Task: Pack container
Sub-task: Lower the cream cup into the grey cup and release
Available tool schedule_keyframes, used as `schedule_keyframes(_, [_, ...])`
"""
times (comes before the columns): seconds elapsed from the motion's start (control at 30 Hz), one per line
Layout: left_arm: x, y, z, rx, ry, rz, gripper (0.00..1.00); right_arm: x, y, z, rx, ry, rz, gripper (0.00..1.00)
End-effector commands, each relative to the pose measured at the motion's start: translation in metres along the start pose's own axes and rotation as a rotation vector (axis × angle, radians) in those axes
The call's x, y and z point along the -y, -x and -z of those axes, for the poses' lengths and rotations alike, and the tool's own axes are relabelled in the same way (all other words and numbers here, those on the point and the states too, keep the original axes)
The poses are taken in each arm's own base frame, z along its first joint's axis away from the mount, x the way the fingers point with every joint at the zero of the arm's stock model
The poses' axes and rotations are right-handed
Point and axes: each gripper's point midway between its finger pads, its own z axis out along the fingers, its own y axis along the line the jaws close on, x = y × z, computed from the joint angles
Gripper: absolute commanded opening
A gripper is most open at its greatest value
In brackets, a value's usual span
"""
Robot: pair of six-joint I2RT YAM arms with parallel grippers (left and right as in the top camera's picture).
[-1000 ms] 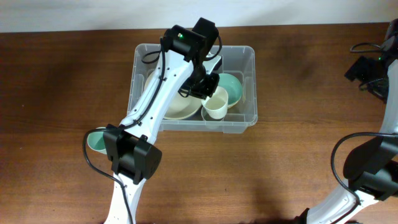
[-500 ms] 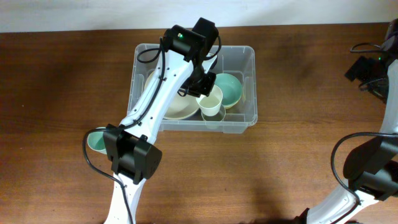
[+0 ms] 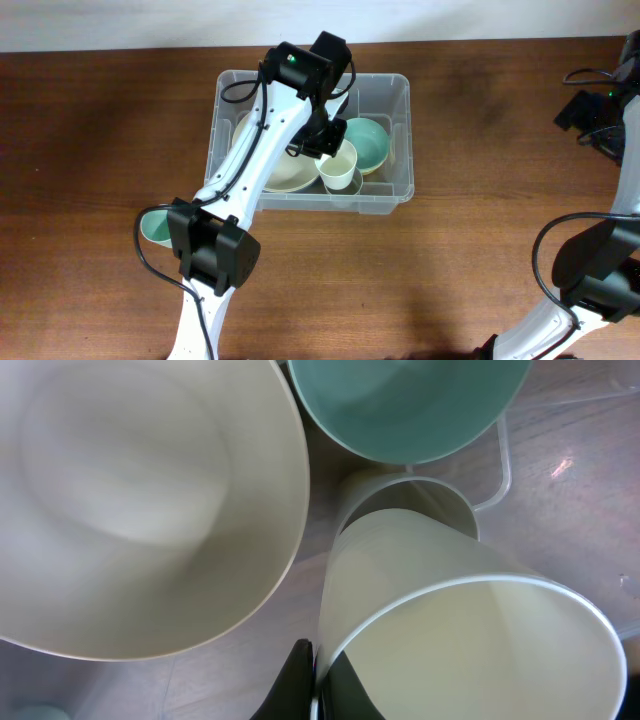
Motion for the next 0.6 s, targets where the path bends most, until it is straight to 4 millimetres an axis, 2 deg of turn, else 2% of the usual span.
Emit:
schedule_keyframes(0.0, [0.0021, -0.0017, -0.009, -0.027, -0.011, 0.01, 0.01, 0.0031, -0.001, -0.0055, -0.009, -0.021, 0.009, 0.99])
schedule_keyframes(0.1, [0.0081, -0.0023, -0.0089, -0.03, -0.044, 0.005, 0.01, 0.003, -0.001, -0.0057, -0.009, -0.021, 0.009, 0.99])
schedule_keyframes(0.43, [0.0102, -0.0013, -0.0091, -0.025, -0.043, 0.0, 0.02, 0.003, -0.001, -0.0055, -0.009, -0.021, 0.009, 0.99])
schedule_keyframes(0.57, [0.0108, -0.0012, -0.0092, -0.024, -0.043, -0.002, 0.12, 0.003, -0.001, -0.0055, -0.009, -0.021, 0.009, 0.99])
